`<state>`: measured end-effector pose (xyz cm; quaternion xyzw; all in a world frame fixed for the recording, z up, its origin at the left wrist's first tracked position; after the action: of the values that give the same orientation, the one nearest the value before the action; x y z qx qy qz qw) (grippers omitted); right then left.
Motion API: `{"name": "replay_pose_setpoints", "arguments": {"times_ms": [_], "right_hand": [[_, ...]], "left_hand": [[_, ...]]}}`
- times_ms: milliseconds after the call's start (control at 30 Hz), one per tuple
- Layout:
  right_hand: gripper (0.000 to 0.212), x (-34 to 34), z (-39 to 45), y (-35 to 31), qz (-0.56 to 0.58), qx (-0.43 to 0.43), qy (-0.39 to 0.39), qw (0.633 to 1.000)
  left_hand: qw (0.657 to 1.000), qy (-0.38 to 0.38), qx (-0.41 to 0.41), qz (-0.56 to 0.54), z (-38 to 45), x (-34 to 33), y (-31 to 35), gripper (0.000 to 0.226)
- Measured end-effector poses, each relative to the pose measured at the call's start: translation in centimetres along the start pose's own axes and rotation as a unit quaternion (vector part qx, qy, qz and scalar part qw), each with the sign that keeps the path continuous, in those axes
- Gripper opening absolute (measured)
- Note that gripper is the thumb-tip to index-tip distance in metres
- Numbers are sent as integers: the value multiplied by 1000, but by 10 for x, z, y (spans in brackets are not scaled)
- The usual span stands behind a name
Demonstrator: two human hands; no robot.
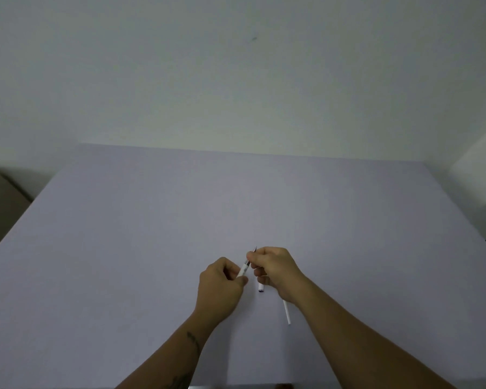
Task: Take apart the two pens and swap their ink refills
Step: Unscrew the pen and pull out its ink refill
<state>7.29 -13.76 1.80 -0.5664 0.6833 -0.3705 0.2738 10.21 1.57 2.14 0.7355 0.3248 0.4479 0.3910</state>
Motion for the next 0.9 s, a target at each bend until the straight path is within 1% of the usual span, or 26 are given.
{"name": "replay_pose_setpoints", "arguments": {"times_ms": [67, 133, 333, 400, 500, 567, 733, 800, 900], "right_hand": [[14, 5, -3, -6, 19, 11, 16, 1000], [13, 8, -4, -11, 12, 16, 21, 1000], [19, 0, -8, -16, 26, 30, -9, 999], [20, -4, -8, -17, 57, 20, -38, 997], [16, -11, -9, -13, 103, -6, -70, 992], [16, -13, -10, -10, 90, -12, -63, 994], [16, -15, -9, -15, 90, 10, -32, 995], [18, -17, -10, -17, 102, 14, -42, 994], [27, -23, -14, -17, 150, 6, -81, 985]], "left_hand": [[1000, -5, -12, 2, 0, -3, 8, 14], [1000, -14, -18, 2, -1, -5, 12, 13], [998, -56, -23, -24, -4, 1, 19, 9], [998, -51, -28, -21, -5, 6, 21, 9], [999, -27, -35, -8, -6, 15, 22, 9], [999, -16, -39, -6, -6, 18, 22, 10], [999, -14, -47, -5, -4, 24, 27, 14], [999, -19, -49, -5, -3, 25, 28, 16], [998, -30, -56, 0, -3, 24, 31, 16]]}}
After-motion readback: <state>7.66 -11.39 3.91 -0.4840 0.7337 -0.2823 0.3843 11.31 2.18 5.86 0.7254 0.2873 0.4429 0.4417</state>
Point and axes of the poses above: each hand's wrist, its own z-axis towards the middle knuckle, its own x-axis out of the back of the hand, y = z × x, the point moved 9 cm from there along z, towards the middle knuckle, and after that the axes turned 6 degrees about -y, right-handed, at the moved point
